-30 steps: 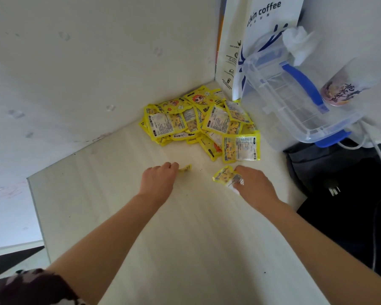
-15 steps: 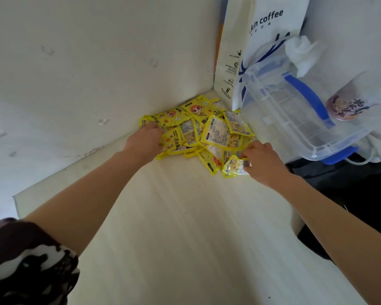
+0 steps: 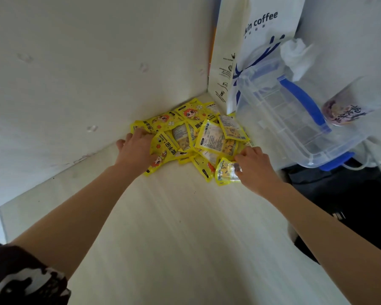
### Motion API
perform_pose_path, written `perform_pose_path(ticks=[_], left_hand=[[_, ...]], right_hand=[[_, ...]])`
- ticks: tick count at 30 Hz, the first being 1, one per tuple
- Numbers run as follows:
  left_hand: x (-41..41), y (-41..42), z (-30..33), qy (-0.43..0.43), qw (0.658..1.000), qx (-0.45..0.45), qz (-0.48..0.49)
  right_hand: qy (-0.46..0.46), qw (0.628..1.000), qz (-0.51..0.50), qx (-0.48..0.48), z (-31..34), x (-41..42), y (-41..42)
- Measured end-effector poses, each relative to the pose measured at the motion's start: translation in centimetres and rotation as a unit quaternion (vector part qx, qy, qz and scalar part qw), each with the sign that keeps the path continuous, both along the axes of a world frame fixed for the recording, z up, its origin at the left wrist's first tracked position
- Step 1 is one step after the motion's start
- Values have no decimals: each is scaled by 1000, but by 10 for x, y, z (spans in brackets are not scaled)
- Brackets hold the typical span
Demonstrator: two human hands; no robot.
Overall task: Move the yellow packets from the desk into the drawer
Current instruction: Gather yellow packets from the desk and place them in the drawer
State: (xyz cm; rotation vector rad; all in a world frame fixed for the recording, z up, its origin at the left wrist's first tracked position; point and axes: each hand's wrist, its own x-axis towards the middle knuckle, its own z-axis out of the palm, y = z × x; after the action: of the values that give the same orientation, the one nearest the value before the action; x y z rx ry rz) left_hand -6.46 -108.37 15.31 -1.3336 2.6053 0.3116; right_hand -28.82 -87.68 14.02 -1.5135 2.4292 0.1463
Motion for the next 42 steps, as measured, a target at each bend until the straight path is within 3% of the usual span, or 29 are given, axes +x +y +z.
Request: perform_pose_path(ticks=[5, 10, 14, 18, 23, 28, 36, 42], left_hand=[[17, 16, -3, 14, 999, -25, -15], [32, 26, 2, 102, 994, 30, -26], [43, 28, 9, 192, 977, 92, 35], [44, 24, 23, 279, 948, 131, 83], [19, 3, 38, 322, 935, 89, 119], [-15, -23, 32, 295, 944, 104, 102], [-34, -29, 11, 171, 975, 142, 15], [-17, -10, -5, 124, 986, 111, 10]], right_hand=[[-59, 998, -12, 16, 4, 7, 8], [-116, 991, -54, 32, 10, 11, 13], [-156, 984, -54, 63, 15, 6, 14], [-197, 974, -87, -65, 32, -4, 8], [-232, 946, -125, -188, 54, -10, -24], [-232, 932, -181, -213, 47, -12, -60], [-241, 941, -228, -74, 25, -16, -57], [-253, 940, -217, -74, 20, -6, -37]])
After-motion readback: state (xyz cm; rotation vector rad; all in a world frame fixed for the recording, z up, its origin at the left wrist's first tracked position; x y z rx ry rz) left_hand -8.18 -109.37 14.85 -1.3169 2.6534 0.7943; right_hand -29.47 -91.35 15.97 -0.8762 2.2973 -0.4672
